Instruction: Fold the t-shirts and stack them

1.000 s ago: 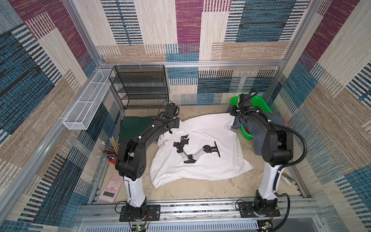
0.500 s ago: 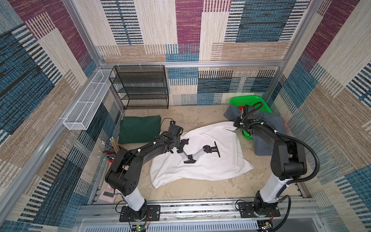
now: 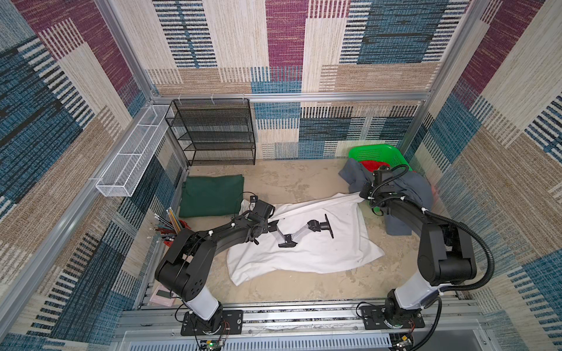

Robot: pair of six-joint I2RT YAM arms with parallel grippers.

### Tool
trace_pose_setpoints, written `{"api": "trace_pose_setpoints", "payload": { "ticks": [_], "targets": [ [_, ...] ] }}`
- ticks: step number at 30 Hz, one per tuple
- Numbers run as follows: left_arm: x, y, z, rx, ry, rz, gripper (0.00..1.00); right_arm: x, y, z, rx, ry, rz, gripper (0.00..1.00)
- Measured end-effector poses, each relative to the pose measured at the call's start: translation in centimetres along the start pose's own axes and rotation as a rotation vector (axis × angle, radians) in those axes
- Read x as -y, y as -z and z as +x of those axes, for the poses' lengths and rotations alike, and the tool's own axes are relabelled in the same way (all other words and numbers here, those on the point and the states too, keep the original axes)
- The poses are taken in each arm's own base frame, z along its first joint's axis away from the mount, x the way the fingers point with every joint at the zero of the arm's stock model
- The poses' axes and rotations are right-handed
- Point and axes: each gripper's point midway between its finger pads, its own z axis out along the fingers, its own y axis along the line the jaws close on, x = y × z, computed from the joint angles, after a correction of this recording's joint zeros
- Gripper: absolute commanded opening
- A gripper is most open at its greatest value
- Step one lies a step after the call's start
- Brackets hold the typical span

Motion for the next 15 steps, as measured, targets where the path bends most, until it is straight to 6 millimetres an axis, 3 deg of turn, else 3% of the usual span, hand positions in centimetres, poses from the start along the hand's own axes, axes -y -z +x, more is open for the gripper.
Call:
{"api": "trace_pose_setpoints", "payload": {
  "ticks": [2,5,7,10,15],
  "targets": [
    [0.1,0.6,-0.4,0.017,0.011,0.011,0.31,-0.3,0.0,0.1,0.001,-0.007,-0.02,0.27],
    [0.2,1.6,-1.1,0.045,0.03,0.028,0.52,-0.4,0.3,0.9,-0.012,-0.005,-0.042,0.44],
    [0.1,2.3,-1.7,0.063,0.046,0.038,0.58,-0.3,0.8,1.3,-0.011,-0.007,-0.054,0.53],
    [-0.1,3.3,-2.3,0.087,0.067,0.052,0.7,-0.2,2.1,1.5,0.004,-0.014,-0.072,0.57],
    [-0.6,4.3,-2.5,0.107,0.097,0.063,0.77,0.2,3.6,1.9,0.027,-0.037,-0.084,0.65]
  ]
}}
